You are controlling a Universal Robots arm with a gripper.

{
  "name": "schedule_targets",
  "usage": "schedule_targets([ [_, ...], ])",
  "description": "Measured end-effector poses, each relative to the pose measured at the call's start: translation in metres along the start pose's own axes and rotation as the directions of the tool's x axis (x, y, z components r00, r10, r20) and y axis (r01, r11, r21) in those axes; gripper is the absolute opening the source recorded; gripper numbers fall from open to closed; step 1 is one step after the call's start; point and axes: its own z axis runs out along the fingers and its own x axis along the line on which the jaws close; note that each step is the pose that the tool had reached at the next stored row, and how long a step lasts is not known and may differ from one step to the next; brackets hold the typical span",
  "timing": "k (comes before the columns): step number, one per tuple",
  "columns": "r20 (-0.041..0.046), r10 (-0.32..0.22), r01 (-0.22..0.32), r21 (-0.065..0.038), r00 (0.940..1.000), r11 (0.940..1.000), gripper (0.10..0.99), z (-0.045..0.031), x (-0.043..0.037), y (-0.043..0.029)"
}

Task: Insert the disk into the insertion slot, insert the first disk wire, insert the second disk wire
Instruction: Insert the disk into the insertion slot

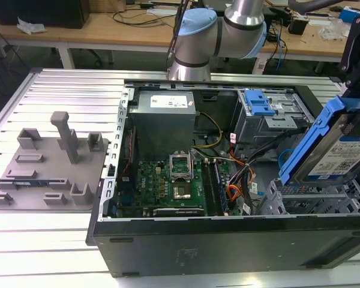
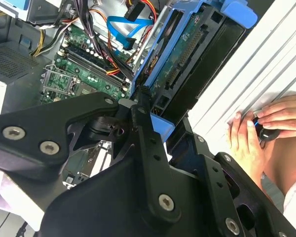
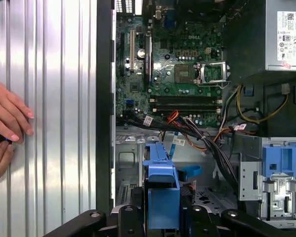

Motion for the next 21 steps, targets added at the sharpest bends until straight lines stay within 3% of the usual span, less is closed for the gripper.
schedule_targets([
  [21,-0.0001,0.000,0.000,-0.005,1.0000,1.0000,0.365,0.0166,0.0006,-0.0034],
])
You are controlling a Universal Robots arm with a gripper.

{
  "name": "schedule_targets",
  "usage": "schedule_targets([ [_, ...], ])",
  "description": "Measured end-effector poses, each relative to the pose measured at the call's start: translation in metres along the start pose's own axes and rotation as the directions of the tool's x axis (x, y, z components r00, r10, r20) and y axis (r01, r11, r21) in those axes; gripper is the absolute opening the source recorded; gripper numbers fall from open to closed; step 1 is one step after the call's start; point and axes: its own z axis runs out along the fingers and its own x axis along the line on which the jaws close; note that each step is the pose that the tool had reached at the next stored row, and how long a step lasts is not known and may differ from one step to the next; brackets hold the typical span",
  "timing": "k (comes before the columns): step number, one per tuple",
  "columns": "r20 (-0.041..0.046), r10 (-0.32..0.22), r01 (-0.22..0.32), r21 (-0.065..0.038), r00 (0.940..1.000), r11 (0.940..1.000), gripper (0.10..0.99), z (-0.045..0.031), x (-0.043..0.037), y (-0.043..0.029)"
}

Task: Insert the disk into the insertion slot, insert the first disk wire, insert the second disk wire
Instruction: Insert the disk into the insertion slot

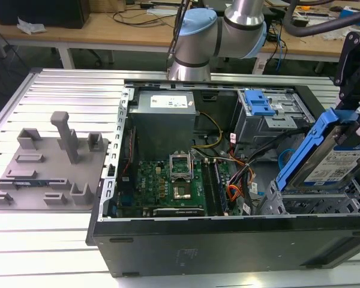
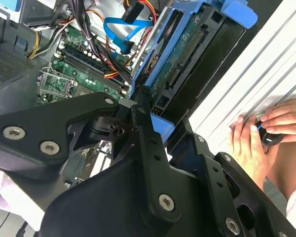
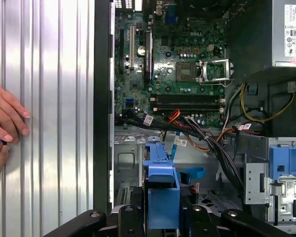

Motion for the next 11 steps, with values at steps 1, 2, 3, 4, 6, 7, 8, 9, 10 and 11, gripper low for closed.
schedule_targets([
  [1,0.0000,0.000,0.000,0.000,1.0000,1.0000,0.365,0.0007,0.0000,-0.0001],
  [2,-0.0001,0.000,0.000,0.000,1.0000,1.0000,0.365,0.0013,0.0001,-0.0003],
  [3,-0.0001,0.000,0.000,-0.001,1.0000,1.0000,0.365,0.0020,0.0001,-0.0004],
  [4,-0.0001,0.000,0.000,-0.001,1.0000,1.0000,0.365,0.0030,0.0001,-0.0006],
  [6,-0.0003,0.000,0.000,-0.001,1.0000,1.0000,0.365,0.0046,0.0002,-0.0008],
  [7,0.0000,0.000,0.000,-0.001,1.0000,1.0000,0.365,0.0057,0.0002,-0.0008],
  [8,0.0001,0.000,0.000,-0.001,1.0000,1.0000,0.365,0.0068,0.0003,-0.0009],
  [9,0.0001,0.000,0.000,-0.001,1.0000,1.0000,0.365,0.0075,0.0003,-0.0010],
  [10,0.0001,0.000,0.000,-0.001,1.0000,1.0000,0.365,0.0093,0.0003,-0.0011],
  [11,0.0001,0.000,0.000,-0.001,1.0000,1.0000,0.365,0.0111,0.0004,-0.0011],
])
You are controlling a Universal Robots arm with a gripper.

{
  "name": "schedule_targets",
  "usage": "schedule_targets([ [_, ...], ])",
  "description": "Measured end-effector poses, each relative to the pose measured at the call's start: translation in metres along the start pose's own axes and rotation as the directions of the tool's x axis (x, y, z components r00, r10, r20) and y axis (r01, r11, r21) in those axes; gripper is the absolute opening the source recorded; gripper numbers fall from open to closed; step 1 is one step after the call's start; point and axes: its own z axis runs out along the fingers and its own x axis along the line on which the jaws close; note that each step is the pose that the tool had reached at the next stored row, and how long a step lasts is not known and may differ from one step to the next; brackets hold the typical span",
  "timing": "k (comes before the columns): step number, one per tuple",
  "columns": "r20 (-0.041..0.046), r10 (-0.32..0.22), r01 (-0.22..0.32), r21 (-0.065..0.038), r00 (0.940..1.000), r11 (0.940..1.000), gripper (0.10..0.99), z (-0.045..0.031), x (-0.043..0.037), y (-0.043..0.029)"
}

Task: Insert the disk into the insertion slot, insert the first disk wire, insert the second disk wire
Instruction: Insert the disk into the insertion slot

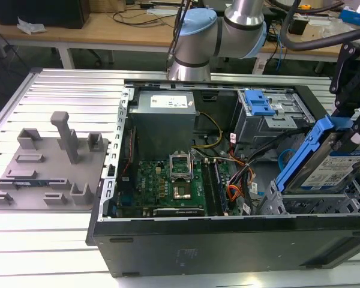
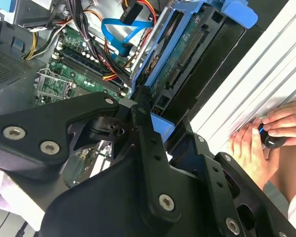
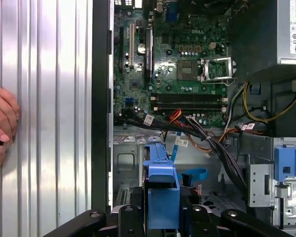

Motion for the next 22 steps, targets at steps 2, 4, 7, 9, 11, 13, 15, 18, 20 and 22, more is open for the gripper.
schedule_targets([
  [2,-0.0001,0.000,0.000,0.000,1.0000,1.0000,0.365,0.0028,0.0001,-0.0001],
  [4,-0.0002,0.000,0.000,0.000,1.0000,1.0000,0.365,0.0060,0.0002,-0.0002],
  [7,0.0000,0.000,0.000,0.000,1.0000,1.0000,0.365,0.0102,0.0004,-0.0003],
  [9,-0.0001,0.000,0.000,0.000,1.0000,1.0000,0.365,0.0155,0.0006,-0.0004],
  [11,0.0000,0.000,0.000,0.000,1.0000,1.0000,0.365,0.0200,0.0008,-0.0005],
  [13,0.0000,0.000,0.000,-0.001,1.0000,1.0000,0.365,0.0258,0.0009,-0.0006],
  [15,-0.0001,0.000,0.000,-0.001,1.0000,1.0000,0.365,0.0304,0.0011,-0.0007],
  [18,-0.0002,0.000,0.000,-0.001,1.0000,1.0000,0.373,0.0344,0.0012,-0.0008],
  [20,-0.0006,0.000,0.000,-0.001,1.0000,1.0000,0.494,0.0344,0.0013,-0.0008],
  [22,-0.0001,0.000,0.000,-0.001,1.0000,1.0000,0.557,0.0347,0.0013,-0.0009],
])
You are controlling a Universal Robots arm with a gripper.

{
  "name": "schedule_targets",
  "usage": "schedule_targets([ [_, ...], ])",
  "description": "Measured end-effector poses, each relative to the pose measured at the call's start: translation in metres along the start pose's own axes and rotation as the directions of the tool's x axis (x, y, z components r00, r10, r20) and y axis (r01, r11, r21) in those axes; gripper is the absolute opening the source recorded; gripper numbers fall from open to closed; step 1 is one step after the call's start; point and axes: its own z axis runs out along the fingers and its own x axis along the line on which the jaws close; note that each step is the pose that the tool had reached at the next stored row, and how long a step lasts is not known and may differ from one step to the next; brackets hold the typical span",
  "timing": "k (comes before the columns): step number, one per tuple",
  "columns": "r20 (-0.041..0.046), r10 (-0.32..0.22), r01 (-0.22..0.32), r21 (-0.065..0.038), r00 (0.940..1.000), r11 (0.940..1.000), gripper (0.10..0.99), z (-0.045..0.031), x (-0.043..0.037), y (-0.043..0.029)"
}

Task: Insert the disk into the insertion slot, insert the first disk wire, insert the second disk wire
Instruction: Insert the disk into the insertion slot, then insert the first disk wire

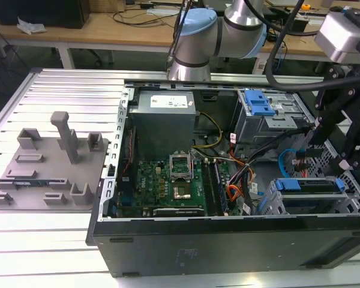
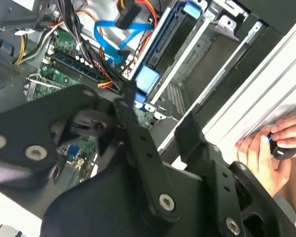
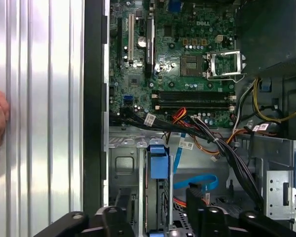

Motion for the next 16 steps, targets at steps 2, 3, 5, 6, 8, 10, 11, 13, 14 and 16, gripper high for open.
schedule_targets([
  [2,0.0000,0.000,0.000,0.000,1.0000,1.0000,0.620,0.0001,0.0000,0.0000],
  [3,0.0000,0.000,0.000,0.000,1.0000,1.0000,0.620,0.0003,0.0000,0.0000],
  [5,0.0001,0.000,0.000,0.000,1.0000,1.0000,0.620,0.0004,0.0000,0.0000],
  [6,0.0000,0.000,0.000,0.000,1.0000,1.0000,0.620,0.0005,0.0000,0.0000],
  [8,0.0001,0.000,0.000,0.000,1.0000,1.0000,0.620,0.0019,0.0001,0.0000],
  [10,0.0000,0.000,0.000,0.000,1.0000,1.0000,0.620,0.0020,0.0001,0.0000],
  [11,0.0000,0.000,0.000,0.000,1.0000,1.0000,0.620,0.0021,0.0001,0.0000],
  [13,0.0000,0.000,0.000,0.000,1.0000,1.0000,0.620,0.0022,0.0001,0.0000],
  [14,0.0000,0.000,0.000,0.000,1.0000,1.0000,0.620,0.0023,0.0001,0.0000],
  [16,0.0000,0.000,0.000,0.000,1.0000,1.0000,0.620,0.0024,0.0001,0.0000],
])
